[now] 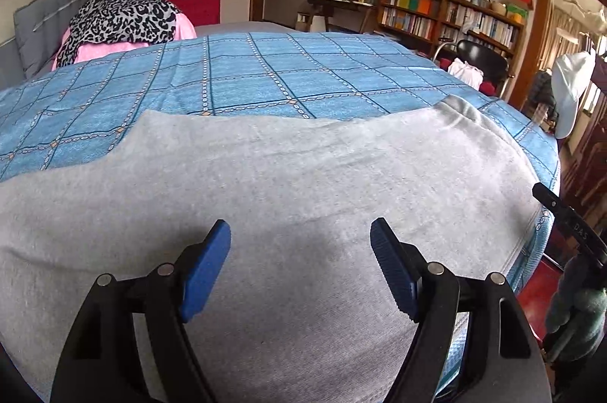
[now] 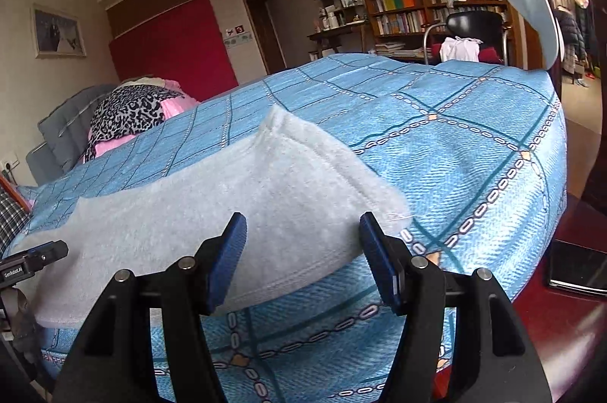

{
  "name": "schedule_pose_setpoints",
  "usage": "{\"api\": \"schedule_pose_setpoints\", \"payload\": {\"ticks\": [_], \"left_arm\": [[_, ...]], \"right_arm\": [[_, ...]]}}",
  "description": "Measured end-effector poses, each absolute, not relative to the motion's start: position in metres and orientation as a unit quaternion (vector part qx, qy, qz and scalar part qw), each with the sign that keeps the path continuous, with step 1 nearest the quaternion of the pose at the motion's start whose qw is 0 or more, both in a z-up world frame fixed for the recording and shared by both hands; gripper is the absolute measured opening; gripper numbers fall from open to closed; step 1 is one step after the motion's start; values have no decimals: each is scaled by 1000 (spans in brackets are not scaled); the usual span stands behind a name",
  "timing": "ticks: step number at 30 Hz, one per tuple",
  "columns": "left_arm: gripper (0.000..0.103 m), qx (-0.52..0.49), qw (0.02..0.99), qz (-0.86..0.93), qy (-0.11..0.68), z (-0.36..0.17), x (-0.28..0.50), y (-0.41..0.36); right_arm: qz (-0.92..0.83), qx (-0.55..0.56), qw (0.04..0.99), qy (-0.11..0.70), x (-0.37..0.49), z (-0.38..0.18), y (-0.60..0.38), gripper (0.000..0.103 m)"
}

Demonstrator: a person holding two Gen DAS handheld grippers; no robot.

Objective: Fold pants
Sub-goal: 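Grasp the cuff end of the folded sweatpants with the right gripper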

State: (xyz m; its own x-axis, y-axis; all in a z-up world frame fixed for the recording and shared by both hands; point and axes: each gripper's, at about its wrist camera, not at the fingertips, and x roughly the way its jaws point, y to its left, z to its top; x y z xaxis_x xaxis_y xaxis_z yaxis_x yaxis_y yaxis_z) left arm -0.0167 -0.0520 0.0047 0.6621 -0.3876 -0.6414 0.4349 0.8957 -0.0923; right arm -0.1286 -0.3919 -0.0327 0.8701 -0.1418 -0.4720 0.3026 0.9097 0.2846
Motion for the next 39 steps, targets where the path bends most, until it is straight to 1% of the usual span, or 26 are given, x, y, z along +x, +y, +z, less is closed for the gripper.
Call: {"api": "schedule_pose_setpoints", "payload": {"ticks": [4, 8, 12, 16, 17, 19, 21, 24, 25, 29, 33, 35, 37, 39], "left_arm": [[76, 46, 906, -242, 345, 3, -13, -75], [76, 56, 899, -253, 352, -5, -9, -94], [76, 65, 895, -256, 358, -12, -7, -106], [79, 67, 894, -257, 360, -15, -4, -111], [79, 68, 894, -257, 360, -16, -3, -112], [79, 68, 894, -258, 361, -17, -1, -112], [79, 67, 894, -258, 361, -17, -1, -113], [79, 65, 894, -258, 361, -17, -1, -114], [79, 64, 894, -259, 361, -17, 0, -114], [79, 61, 893, -261, 362, -18, 1, -110], [79, 53, 891, -263, 365, -18, 1, -107], [79, 41, 888, -269, 370, -16, 3, -104], [79, 28, 884, -277, 375, -14, 3, -103], [79, 14, 879, -286, 382, -11, 4, -101]], "right_arm": [[-142, 206, 939, 236, -127, -42, -412, 63], [-128, 240, 931, 244, -115, -53, -426, 63], [-114, 249, 931, 241, -104, -56, -425, 63], [-101, 240, 935, 240, -97, -54, -417, 53], [-95, 243, 935, 239, -97, -54, -417, 49], [-70, 266, 932, 236, -97, -51, -420, 45], [-46, 294, 927, 227, -98, -48, -422, 45], [-55, 275, 934, 222, -95, -44, -420, 45], [-68, 272, 933, 226, -95, -47, -421, 48], [-71, 322, 918, 221, -95, -59, -429, 50], [-86, 308, 921, 223, -93, -56, -421, 53], [-71, 304, 923, 224, -90, -52, -419, 38], [-56, 296, 927, 222, -87, -45, -415, 32], [-53, 270, 937, 213, -86, -33, -406, 30]]}}
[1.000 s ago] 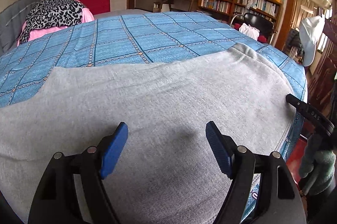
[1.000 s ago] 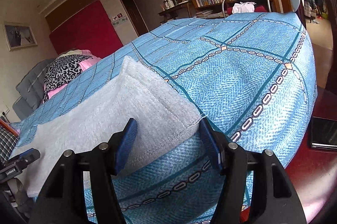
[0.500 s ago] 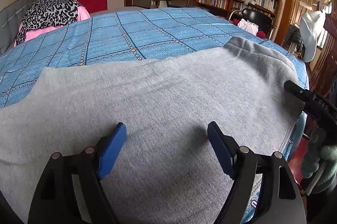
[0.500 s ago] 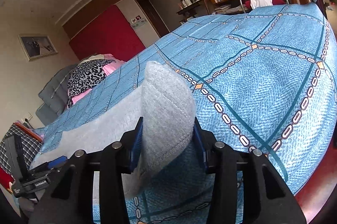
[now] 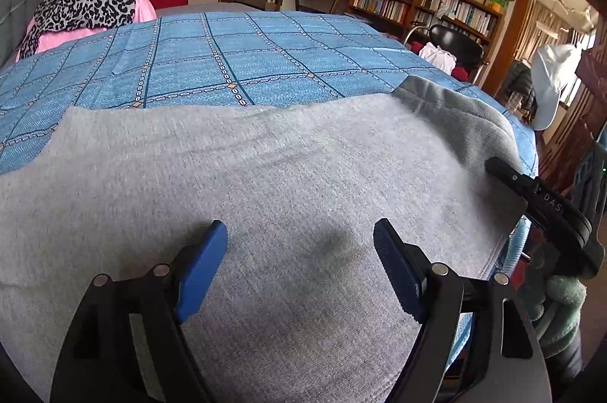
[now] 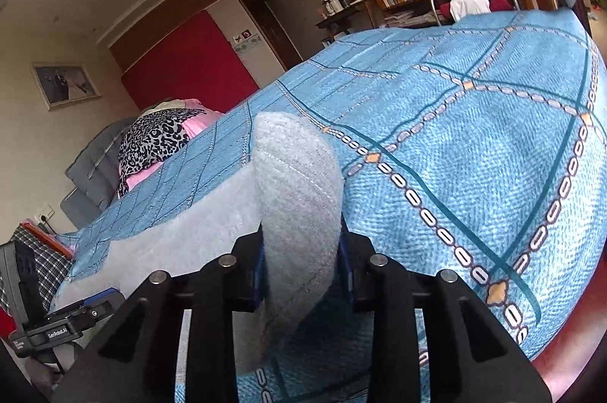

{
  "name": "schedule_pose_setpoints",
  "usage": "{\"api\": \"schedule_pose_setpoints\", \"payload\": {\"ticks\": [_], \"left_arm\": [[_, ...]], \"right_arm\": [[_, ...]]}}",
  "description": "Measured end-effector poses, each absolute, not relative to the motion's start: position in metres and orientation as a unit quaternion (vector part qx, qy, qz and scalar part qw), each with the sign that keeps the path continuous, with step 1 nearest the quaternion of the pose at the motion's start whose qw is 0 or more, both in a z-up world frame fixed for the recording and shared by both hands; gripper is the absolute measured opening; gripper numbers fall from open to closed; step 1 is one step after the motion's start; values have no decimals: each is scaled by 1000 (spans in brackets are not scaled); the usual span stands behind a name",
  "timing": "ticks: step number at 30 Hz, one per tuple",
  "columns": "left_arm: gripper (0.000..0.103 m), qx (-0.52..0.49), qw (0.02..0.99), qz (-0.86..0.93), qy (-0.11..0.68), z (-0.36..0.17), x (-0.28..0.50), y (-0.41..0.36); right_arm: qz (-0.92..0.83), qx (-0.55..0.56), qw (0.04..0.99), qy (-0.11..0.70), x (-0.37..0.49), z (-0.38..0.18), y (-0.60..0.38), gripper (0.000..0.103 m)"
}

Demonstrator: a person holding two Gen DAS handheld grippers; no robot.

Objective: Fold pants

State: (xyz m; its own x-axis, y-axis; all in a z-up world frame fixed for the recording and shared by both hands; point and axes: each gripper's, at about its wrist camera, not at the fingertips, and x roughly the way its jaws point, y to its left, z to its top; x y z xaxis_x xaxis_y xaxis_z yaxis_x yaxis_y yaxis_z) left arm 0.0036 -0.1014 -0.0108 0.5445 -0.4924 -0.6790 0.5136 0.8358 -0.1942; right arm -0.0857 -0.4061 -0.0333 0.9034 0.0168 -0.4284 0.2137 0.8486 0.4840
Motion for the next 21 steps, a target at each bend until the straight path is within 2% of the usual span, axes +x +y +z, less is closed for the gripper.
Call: {"api": "schedule_pose_setpoints", "payload": {"ticks": [11, 21], "left_arm": [[79, -72, 856, -320, 400, 10, 17, -79], [79, -153, 849, -312, 398, 14, 26, -35]], "right_arm": [[-2, 114, 981, 156, -78, 23, -314, 28], [81, 27, 983, 164, -66, 19, -227, 28]]}}
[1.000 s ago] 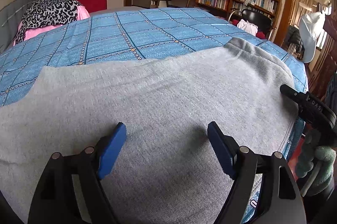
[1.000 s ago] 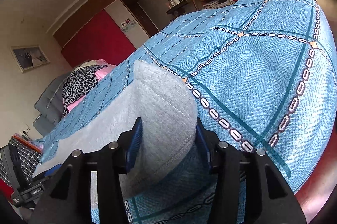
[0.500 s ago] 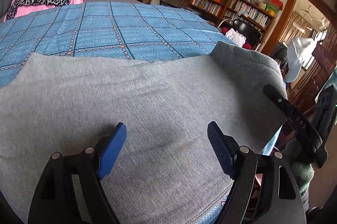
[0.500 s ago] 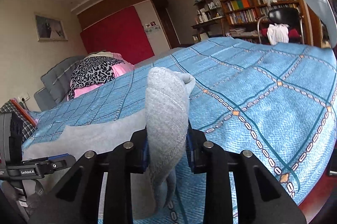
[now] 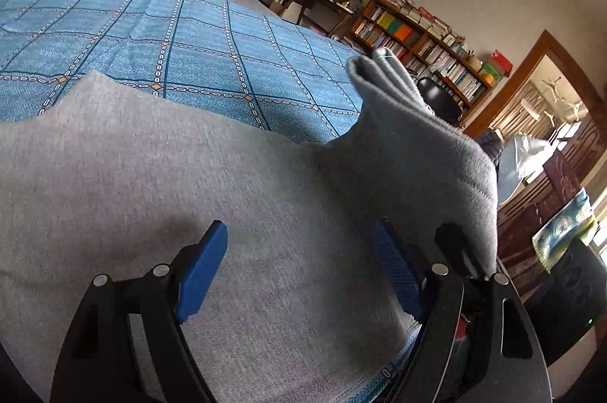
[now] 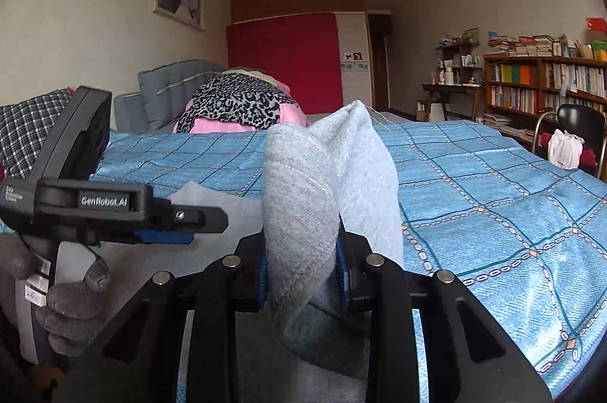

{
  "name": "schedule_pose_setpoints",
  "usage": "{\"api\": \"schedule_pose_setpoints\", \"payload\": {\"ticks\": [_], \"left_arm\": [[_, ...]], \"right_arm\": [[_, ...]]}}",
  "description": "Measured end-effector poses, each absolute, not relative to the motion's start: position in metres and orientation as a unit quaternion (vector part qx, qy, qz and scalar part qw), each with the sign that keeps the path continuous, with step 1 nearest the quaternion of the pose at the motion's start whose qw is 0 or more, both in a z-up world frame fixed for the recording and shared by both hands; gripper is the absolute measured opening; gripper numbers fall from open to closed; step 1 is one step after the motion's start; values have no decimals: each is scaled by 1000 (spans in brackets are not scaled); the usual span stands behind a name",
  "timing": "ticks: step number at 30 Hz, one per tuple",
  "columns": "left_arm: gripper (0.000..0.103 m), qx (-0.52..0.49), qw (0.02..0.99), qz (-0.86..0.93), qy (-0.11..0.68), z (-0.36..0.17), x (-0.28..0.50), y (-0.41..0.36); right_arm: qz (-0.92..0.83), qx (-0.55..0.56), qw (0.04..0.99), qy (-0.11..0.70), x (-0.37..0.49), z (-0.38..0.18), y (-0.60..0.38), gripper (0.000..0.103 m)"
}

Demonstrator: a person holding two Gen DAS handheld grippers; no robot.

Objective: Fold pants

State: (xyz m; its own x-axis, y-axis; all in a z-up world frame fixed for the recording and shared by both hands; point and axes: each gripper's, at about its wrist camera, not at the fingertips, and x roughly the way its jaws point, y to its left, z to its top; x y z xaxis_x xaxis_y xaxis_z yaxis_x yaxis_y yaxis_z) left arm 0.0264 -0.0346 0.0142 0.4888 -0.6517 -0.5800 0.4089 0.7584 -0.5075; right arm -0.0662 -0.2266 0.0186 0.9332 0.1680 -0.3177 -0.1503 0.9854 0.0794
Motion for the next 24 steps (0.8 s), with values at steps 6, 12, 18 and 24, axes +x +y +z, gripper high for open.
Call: {"api": "schedule_pose_setpoints", "payload": {"ticks": [6, 12, 18, 24], "left_arm": [[81, -204, 838, -310, 401, 8, 26, -7], [83, -235, 813, -321, 425, -8, 30, -3], [84, -227, 811, -331, 425, -6, 30, -8], [84, -236, 809, -331, 424, -4, 34, -5]], "right_arm": [[125, -11, 970, 209, -57, -10, -185, 28], [127, -37, 964, 228, -53, -26, -167, 28], [150, -51, 965, 210, -62, -24, -160, 51], [239, -34, 947, 210, -72, -17, -161, 61]]}}
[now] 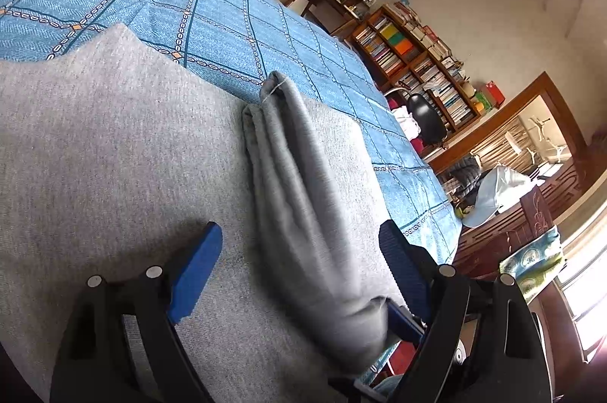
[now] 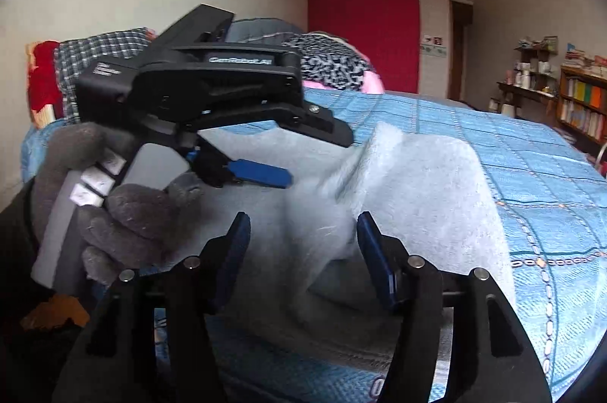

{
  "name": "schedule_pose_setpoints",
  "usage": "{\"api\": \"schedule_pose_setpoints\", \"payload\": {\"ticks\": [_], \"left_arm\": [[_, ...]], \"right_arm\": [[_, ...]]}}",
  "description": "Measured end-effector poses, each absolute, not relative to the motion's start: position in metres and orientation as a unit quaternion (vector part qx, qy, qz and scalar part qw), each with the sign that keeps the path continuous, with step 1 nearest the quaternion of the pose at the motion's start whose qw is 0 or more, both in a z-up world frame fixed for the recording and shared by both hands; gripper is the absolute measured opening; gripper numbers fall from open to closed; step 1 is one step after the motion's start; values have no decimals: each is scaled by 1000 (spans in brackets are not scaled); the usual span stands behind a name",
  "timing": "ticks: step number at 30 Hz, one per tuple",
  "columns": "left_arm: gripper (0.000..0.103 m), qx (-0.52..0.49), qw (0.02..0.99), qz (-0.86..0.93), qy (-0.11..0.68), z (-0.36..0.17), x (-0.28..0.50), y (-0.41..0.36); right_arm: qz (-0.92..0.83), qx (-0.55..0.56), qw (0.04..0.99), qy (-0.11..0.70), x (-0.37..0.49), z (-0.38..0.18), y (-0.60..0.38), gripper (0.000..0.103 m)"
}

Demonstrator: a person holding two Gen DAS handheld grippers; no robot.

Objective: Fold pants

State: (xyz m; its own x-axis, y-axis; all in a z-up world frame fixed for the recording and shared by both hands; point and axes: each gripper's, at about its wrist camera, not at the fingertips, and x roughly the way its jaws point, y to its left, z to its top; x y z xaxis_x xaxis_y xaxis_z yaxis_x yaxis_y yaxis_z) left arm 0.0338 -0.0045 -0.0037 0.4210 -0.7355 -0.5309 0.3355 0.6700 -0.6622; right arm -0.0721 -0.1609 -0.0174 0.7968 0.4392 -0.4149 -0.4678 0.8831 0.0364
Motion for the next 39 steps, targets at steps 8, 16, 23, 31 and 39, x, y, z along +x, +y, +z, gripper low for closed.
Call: {"api": "schedule_pose_setpoints", "payload": {"ticks": [8, 16, 23, 31, 39], "left_arm": [[84, -214, 812, -341, 424, 2, 28, -9], [84, -208, 802, -348, 439, 0, 30, -20], [84, -198, 791, -361, 452, 0, 35, -36], [86, -184, 786, -364, 465, -3, 40, -50], [21, -175, 795, -328, 480, -9, 39, -52]], "right_arm": [[298, -24, 932, 204, -92, -8, -163, 61], [227, 54, 948, 216, -87, -8, -216, 48], [254, 21, 936, 242, -80, -20, -192, 38], [256, 1, 931, 260, -80, -31, -167, 16], [284, 5, 926, 248, -95, -26, -170, 16]]}}
